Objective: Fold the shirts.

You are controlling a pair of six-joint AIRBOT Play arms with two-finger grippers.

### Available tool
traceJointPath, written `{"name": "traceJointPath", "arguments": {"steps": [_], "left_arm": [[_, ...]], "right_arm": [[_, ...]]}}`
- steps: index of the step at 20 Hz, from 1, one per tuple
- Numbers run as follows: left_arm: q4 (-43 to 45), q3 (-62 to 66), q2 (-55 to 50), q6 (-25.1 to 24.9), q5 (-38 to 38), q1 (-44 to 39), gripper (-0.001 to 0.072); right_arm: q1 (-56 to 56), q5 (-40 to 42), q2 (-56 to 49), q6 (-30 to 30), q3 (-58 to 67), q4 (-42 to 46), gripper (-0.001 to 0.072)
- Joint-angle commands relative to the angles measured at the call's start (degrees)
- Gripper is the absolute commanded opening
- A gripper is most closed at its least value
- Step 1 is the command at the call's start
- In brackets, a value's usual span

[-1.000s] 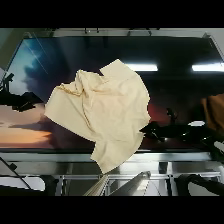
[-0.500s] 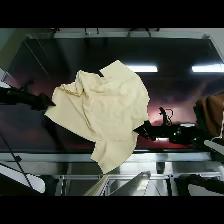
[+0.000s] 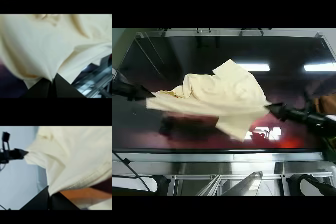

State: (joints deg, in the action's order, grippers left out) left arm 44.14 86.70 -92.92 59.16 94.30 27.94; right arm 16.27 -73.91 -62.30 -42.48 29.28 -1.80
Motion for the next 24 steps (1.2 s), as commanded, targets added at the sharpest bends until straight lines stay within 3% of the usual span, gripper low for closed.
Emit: {"name": "traceJointPath", "arguments": {"steps": [1,4,8,12,16,19,21,24], "left_arm": [[-28.24,0.31,14.36,-3.63,5.62,1.62,0.0000],[-40.83,5.33,25.55,-5.01,5.77,1.77,0.0016],[-37.55,16.90,35.21,-5.14,-0.81,7.69,0.0018],[-27.96,20.96,38.49,-6.73,-11.61,11.89,0.0024],[-22.14,14.01,30.51,-7.72,-11.37,-0.50,0.0024],[-9.73,5.95,20.81,-7.72,-11.58,-10.47,0.0025],[-1.84,1.73,13.31,-7.69,-15.87,-14.25,0.0026],[1.18,2.54,0.61,-7.58,-21.97,-15.54,0.0026]], "right_arm": [[8.20,-12.13,12.85,-3.52,12.44,-10.38,0.0027],[13.16,-9.57,21.62,-4.26,27.71,-17.73,0.0027],[20.87,-0.24,25.94,-4.63,43.34,-11.37,0.0027],[18.51,2.67,22.88,-7.56,44.92,2.67,0.0027],[5.03,5.20,12.39,-5.33,42.12,10.54,0.0026],[-6.73,14.67,-0.39,-2.01,41.57,17.20,0.0027],[-11.26,21.29,-10.27,1.51,41.59,17.79,0.0027],[-12.68,30.84,-21.59,3.23,41.90,16.59,0.0027]]}}
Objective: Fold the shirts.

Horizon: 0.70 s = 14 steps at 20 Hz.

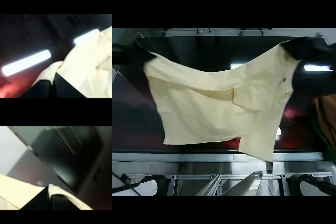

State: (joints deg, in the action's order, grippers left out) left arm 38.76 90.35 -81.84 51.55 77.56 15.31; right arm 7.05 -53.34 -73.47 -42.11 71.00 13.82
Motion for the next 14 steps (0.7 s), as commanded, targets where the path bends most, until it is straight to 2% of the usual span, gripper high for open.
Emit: {"name": "traceJointPath", "arguments": {"steps": [1,2,3,4,5,6,8,11,12,14], "left_arm": [[6.51,1.27,-14.45,0.96,-5.49,-2.84,0.0026],[6.54,4.15,-18.05,2.08,-5.51,-2.82,0.0029],[6.56,7.17,-20.92,3.69,-5.11,-2.75,0.0144],[6.56,10.27,-22.99,5.53,-4.07,-2.38,0.0351],[6.64,13.40,-24.57,6.03,-2.16,-2.05,0.0516],[6.75,16.33,-25.55,6.95,-0.42,-1.38,0.0720],[6.84,20.02,-25.81,10.29,4.02,0.96,0.0718],[6.78,21.31,-25.53,15.30,14.84,5.20,0.0707],[6.80,19.08,-24.87,15.96,18.38,6.45,0.0655],[6.82,10.40,-21.55,16.11,20.20,8.41,0.0637]], "right_arm": [[-3.34,12.94,-12.79,3.67,0.17,-0.61,0.0027],[-3.02,14.01,-14.12,4.98,0.20,-2.32,0.0035],[-2.45,14.14,-14.64,5.57,0.22,-3.39,0.0207],[-1.57,13.86,-14.40,5.51,0.22,-3.39,0.0420],[-0.20,12.46,-13.68,5.51,0.22,-3.30,0.0440],[1.99,9.44,-12.48,5.46,0.22,-2.75,0.0440],[7.56,1.09,-9.79,1.11,0.20,2.78,0.0441],[16.50,-13.07,-8.26,-10.08,-1.55,18.69,0.0440],[18.56,-16.61,-8.26,-11.80,-3.78,22.14,0.0436],[21.73,-19.10,-8.26,-12.59,-11.41,24.85,0.0435]]}}
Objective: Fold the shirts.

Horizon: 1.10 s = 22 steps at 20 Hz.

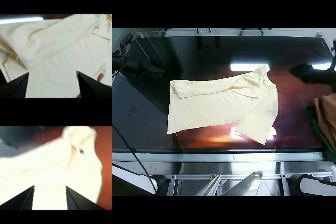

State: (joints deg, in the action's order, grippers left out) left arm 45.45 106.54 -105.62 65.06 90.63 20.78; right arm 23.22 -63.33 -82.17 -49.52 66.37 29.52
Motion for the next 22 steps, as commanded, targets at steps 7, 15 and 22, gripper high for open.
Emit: {"name": "traceJointPath", "arguments": {"steps": [7,15,22], "left_arm": [[13.66,-38.21,14.51,3.13,-6.23,5.97,0.0639],[13.55,-51.12,12.61,3.19,-18.18,2.36,0.0639],[13.03,-44.28,5.64,2.08,-12.04,-6.25,0.0206]], "right_arm": [[2.08,2.51,-2.51,-3.63,-24.06,8.57,0.0432],[-8.66,5.05,-10.16,0.26,-21.05,-4.94,0.0297],[-9.31,3.34,-10.19,1.42,-19.23,-8.81,0.0229]]}}
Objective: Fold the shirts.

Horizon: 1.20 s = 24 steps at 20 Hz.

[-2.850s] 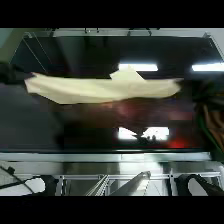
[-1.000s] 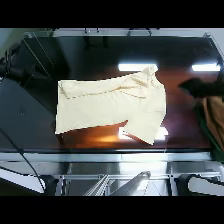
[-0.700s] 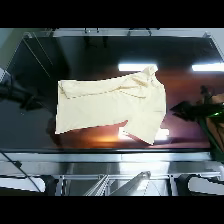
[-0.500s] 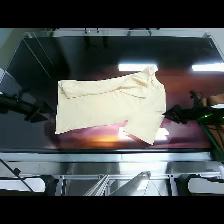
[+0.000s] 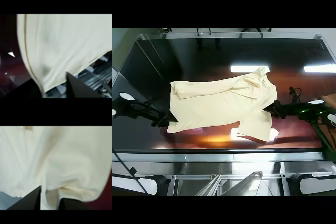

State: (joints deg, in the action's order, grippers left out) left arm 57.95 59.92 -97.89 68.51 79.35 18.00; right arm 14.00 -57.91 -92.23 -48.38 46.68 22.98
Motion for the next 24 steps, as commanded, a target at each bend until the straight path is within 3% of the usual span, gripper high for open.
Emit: {"name": "traceJointPath", "arguments": {"steps": [1,4,7,9,12,14,17,21,24], "left_arm": [[0.42,3.06,-2.23,-3.72,0.90,-4.42,0.0011],[0.46,4.24,0.79,-3.87,2.32,-4.63,0.0022],[-0.61,4.24,9.46,-3.04,4.13,0.17,0.0022],[-7.74,4.26,16.68,-3.72,7.02,4.00,0.0022],[-33.35,6.60,29.16,-9.79,12.94,9.51,0.0022],[-48.76,13.18,36.98,-11.39,15.32,12.37,0.0022],[-56.19,26.82,45.51,-12.57,13.03,18.95,0.0024],[-55.98,37.13,49.42,-12.50,11.26,27.17,0.0024],[-53.79,38.07,44.15,-10.32,13.25,23.65,0.0024]], "right_arm": [[0.33,-3.37,-0.11,0.48,0.48,-2.16,0.0132],[3.72,-10.45,1.38,1.29,0.50,-2.14,0.0027],[11.15,-19.39,7.37,1.22,0.50,-2.36,0.0027],[15.89,-24.02,13.27,0.83,0.50,-5.44,0.0027],[18.51,-32.81,25.75,2.19,0.87,-23.56,0.0027],[19.08,-33.86,35.76,2.16,3.34,-38.47,0.0027],[21.51,-27.12,48.78,2.14,12.04,-51.74,0.0027],[25.35,-15.74,55.93,2.08,25.55,-43.50,0.0027],[24.22,-14.10,54.71,-0.74,27.96,-31.15,0.0027]]}}
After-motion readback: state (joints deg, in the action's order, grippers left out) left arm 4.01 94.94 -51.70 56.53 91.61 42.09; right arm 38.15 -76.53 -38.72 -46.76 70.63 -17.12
